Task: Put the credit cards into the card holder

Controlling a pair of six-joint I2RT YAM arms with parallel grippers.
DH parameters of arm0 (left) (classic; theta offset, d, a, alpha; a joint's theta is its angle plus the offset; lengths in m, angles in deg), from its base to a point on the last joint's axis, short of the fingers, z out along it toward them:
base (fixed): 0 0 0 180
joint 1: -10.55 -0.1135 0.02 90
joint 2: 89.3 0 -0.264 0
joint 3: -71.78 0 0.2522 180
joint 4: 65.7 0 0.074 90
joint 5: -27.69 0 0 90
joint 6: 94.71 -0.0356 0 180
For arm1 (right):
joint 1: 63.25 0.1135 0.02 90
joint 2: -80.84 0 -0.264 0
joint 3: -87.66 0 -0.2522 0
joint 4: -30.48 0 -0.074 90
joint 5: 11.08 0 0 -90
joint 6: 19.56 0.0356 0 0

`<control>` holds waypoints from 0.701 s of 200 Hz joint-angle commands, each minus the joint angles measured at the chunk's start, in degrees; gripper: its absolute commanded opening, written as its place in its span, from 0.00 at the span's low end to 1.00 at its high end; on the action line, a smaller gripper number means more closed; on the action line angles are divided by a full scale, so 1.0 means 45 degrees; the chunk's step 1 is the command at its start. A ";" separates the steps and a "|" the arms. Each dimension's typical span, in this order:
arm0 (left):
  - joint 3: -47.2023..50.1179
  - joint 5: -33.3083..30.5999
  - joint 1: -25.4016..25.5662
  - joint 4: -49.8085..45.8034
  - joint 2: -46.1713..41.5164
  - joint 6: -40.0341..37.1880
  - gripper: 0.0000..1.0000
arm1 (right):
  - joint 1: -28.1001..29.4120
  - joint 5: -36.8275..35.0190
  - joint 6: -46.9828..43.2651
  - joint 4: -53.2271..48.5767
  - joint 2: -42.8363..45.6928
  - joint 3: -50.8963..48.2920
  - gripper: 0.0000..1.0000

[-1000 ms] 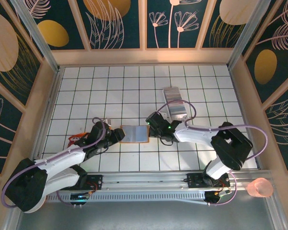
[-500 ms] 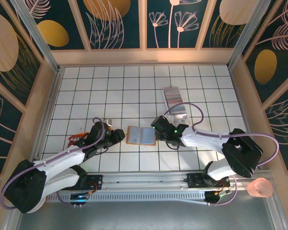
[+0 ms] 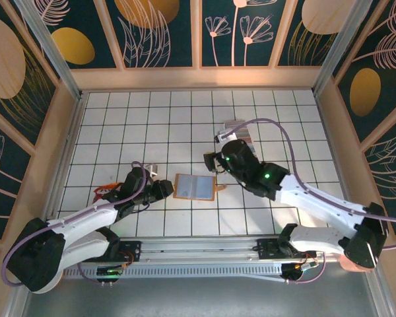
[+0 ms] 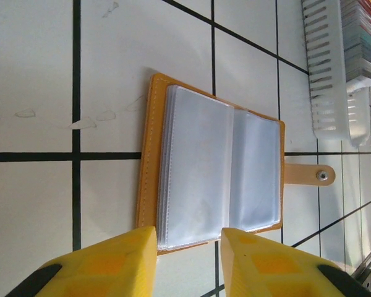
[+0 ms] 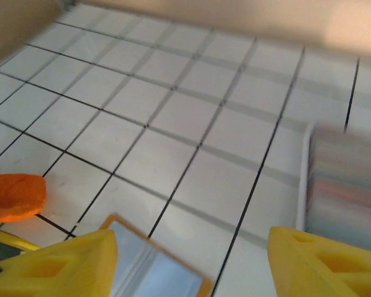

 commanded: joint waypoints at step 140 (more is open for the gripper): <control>-0.0526 0.0293 0.0094 0.0124 0.0036 -0.1362 0.32 | -0.7741 0.5232 -2.0250 -0.0022 -0.2182 -0.1799 0.87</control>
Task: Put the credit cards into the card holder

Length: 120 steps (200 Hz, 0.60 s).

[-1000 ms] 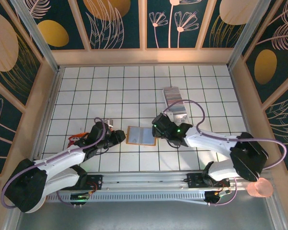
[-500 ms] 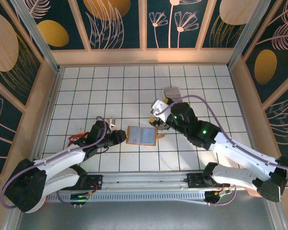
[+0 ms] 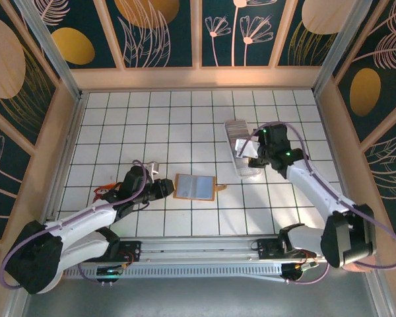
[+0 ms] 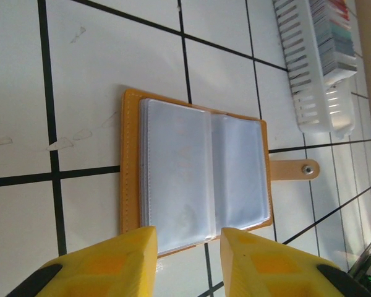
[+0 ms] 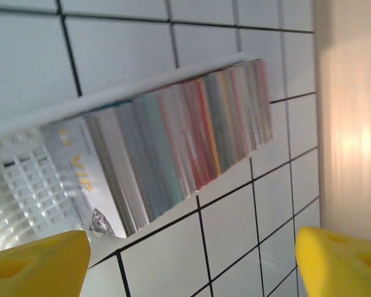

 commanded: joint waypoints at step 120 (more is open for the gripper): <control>0.0339 -0.0151 0.0099 -0.0774 -0.1217 -0.0347 0.32 | 0.0770 -0.0300 -0.2906 0.2342 -0.2974 -0.0446 0.87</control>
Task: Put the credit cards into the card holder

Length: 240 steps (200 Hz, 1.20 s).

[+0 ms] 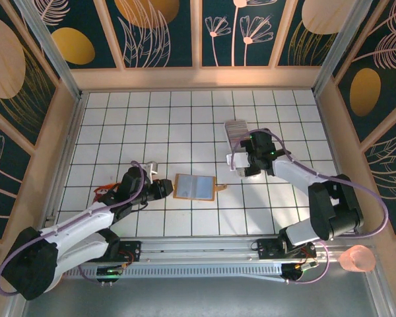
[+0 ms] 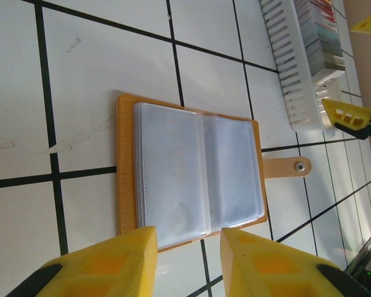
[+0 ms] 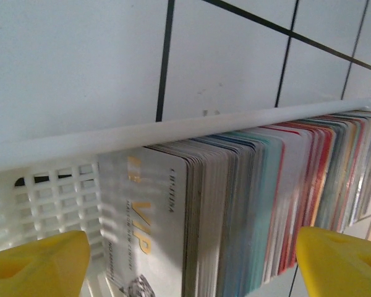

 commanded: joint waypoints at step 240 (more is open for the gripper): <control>0.0675 0.0250 0.0104 -0.1177 -0.1500 0.0272 0.29 | 0.0335 -0.1074 -0.0454 -0.0395 -0.0239 0.1345 0.32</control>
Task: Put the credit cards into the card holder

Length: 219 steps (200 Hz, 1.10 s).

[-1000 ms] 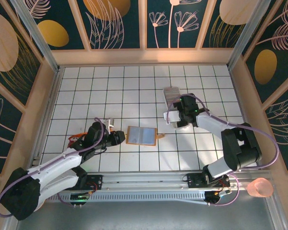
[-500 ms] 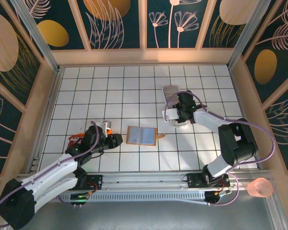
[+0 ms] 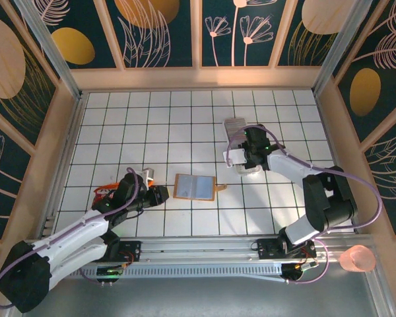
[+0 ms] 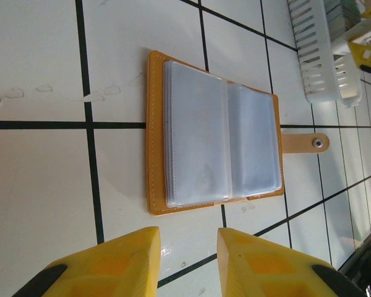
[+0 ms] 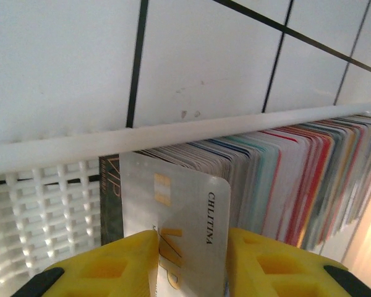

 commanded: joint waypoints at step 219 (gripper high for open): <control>-0.1593 -0.0535 0.0099 0.0837 0.2973 -0.0648 0.38 | 0.1577 -0.0028 0.4343 -0.4594 0.3832 0.0987 0.00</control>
